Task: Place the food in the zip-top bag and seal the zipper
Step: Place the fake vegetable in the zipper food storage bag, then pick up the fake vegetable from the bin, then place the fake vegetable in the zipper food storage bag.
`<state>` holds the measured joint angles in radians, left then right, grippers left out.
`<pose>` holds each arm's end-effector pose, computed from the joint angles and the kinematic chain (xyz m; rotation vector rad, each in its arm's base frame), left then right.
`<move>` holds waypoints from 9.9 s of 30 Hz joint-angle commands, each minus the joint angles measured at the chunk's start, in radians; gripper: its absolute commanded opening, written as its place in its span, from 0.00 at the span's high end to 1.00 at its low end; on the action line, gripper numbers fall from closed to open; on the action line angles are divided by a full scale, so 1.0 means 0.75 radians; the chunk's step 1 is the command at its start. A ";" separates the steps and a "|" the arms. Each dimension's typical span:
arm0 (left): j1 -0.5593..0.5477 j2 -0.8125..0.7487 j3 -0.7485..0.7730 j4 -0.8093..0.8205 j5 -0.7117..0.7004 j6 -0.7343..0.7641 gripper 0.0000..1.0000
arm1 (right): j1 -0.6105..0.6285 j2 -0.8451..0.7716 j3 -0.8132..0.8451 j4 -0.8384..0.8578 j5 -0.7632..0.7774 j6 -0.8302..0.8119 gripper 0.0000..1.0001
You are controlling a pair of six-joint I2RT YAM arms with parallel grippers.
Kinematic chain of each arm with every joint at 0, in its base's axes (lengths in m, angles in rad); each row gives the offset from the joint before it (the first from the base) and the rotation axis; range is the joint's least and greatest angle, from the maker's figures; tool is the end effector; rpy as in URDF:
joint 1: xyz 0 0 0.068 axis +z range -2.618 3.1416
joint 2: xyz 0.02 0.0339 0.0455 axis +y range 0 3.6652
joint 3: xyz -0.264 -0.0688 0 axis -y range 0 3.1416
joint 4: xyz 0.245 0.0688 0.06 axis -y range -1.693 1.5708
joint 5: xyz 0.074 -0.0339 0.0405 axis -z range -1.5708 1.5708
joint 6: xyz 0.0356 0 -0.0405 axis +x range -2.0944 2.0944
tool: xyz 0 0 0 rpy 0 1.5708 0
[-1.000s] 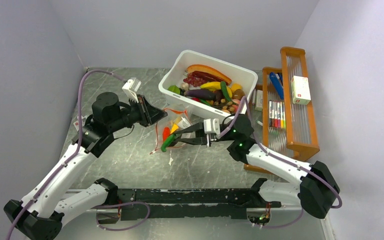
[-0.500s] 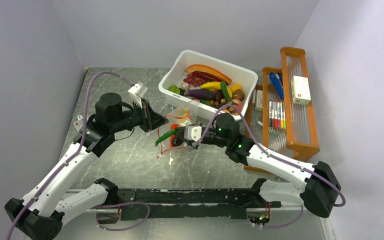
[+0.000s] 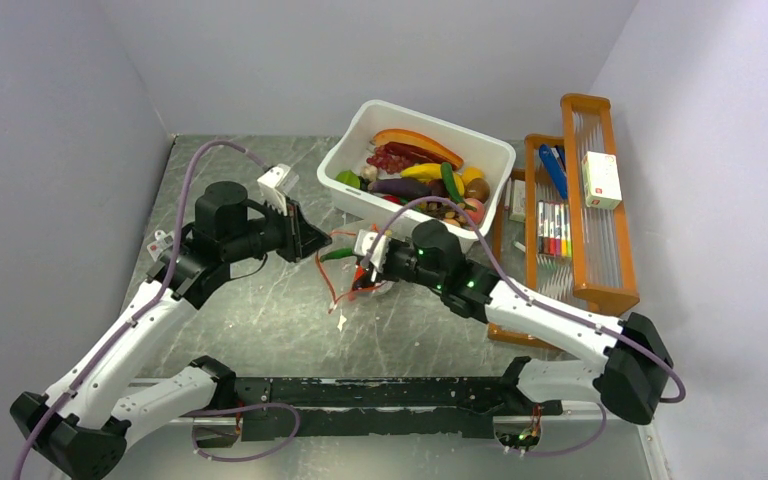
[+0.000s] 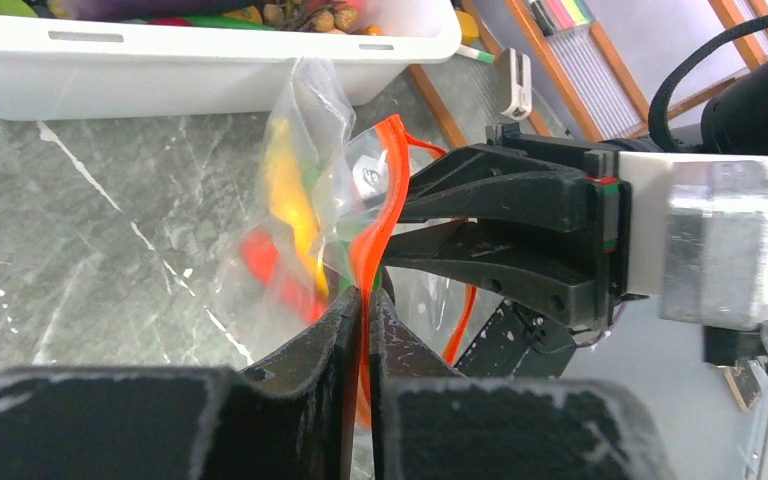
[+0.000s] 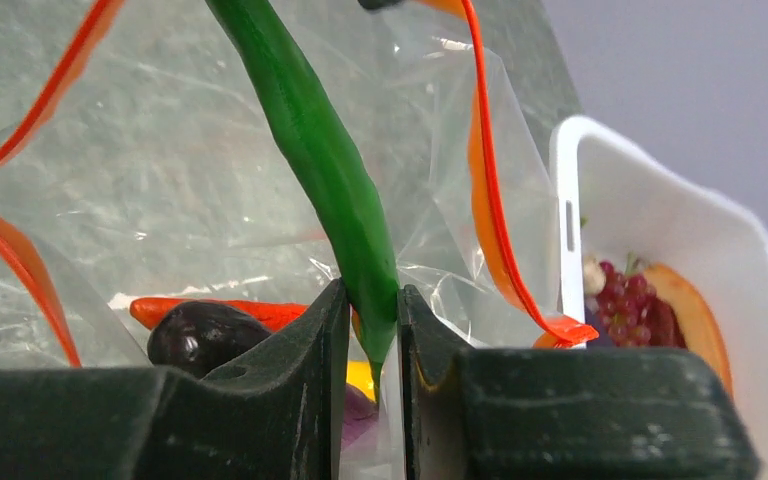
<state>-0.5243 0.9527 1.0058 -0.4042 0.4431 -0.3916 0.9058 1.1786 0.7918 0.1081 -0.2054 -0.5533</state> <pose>0.1726 -0.1174 0.3651 0.4473 1.9777 -1.0234 0.1629 0.2195 0.2907 -1.3477 1.2904 0.4347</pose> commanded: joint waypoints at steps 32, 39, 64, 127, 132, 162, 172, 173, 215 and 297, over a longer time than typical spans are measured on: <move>0.008 0.025 -0.048 0.107 -0.126 0.196 0.93 | 0.131 0.028 0.477 -0.423 0.292 0.347 0.36; 0.008 0.004 -0.090 0.096 -0.015 0.307 0.93 | 0.088 -0.014 0.426 -0.244 0.369 0.500 0.34; 0.006 -0.226 -0.301 0.218 -0.400 0.469 0.93 | -0.581 0.822 0.948 -0.316 0.536 0.577 0.46; 0.012 -0.215 -0.323 0.173 -0.400 0.548 0.93 | -0.821 1.479 1.724 -0.743 -0.159 0.120 0.39; 0.014 -0.207 -0.322 0.173 -0.398 0.551 0.93 | -0.821 1.488 1.712 -0.638 0.027 0.126 0.38; 0.075 -0.095 -0.324 0.223 -0.397 0.552 0.93 | -0.831 1.281 1.674 -1.078 -0.238 0.336 0.37; 0.075 -0.110 -0.329 0.228 -0.368 0.547 0.93 | -0.830 1.364 1.611 -1.163 -0.191 0.317 0.32; 0.075 -0.112 -0.327 0.228 -0.369 0.546 0.93 | -0.828 1.380 1.623 -1.175 -0.182 0.312 0.32; 0.087 -0.148 -0.324 0.220 -0.370 0.499 0.93 | -0.646 0.767 1.245 -0.888 0.073 0.355 0.69; 0.088 0.041 -0.083 0.364 -0.061 -0.199 0.93 | 0.380 0.385 0.834 -0.985 0.683 -0.391 0.53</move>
<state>-0.4656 1.0019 0.9512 -0.1917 0.3668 -0.5144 1.1805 1.4956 1.4471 -0.7006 0.3405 -0.7712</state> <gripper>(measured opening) 0.071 0.475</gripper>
